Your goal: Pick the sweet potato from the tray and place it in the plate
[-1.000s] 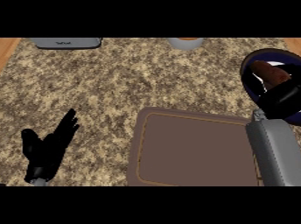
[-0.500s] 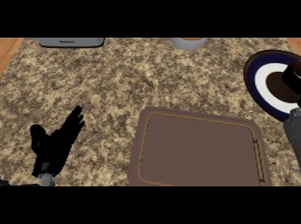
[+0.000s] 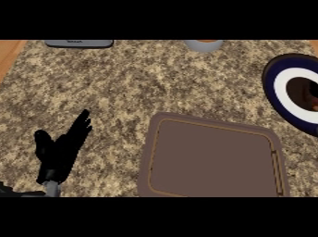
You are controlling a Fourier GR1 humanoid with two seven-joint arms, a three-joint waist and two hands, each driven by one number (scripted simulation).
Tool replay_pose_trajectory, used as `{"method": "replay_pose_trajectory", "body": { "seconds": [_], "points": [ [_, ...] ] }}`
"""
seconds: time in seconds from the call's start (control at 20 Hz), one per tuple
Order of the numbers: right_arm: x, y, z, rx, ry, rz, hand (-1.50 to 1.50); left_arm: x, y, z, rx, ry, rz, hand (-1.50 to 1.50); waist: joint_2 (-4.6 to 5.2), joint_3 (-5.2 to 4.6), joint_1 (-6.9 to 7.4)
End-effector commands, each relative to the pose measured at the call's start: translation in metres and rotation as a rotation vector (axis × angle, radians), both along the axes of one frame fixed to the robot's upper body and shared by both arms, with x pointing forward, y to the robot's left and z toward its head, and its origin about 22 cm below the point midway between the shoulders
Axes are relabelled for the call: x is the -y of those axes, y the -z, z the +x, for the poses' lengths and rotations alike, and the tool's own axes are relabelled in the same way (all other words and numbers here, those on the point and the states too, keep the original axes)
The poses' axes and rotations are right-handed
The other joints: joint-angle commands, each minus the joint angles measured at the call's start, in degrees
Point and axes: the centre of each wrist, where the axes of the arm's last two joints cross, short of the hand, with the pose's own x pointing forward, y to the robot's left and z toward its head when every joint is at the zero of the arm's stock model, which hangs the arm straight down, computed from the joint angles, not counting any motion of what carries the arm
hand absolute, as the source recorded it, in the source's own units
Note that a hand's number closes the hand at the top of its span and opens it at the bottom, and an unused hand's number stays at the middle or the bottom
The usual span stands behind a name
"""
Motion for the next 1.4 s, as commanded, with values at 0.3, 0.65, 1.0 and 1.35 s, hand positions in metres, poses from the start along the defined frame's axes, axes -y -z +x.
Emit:
{"method": "replay_pose_trajectory", "body": {
  "seconds": [0.3,0.65,1.0,1.35],
  "points": [
    [0.009,-0.018,-0.001,0.120,-0.213,0.046,-1.50,0.007,0.015,-0.003,-0.054,-0.021,-0.044,0.00,0.57,-0.44,-0.78],
    [0.033,-0.031,-0.015,0.396,-0.182,0.084,-1.50,0.008,0.014,-0.006,-0.044,-0.041,-0.047,0.00,0.12,-0.61,-1.65],
    [0.067,0.023,-0.074,0.521,-0.360,0.203,-1.50,0.001,0.024,-0.009,-0.046,-0.063,-0.056,0.00,-0.36,-0.86,-3.25],
    [0.073,0.085,-0.125,0.493,-0.523,0.230,-1.50,0.012,0.030,-0.012,-0.056,-0.046,-0.050,0.00,-0.58,-1.09,-2.72]
  ]
}}
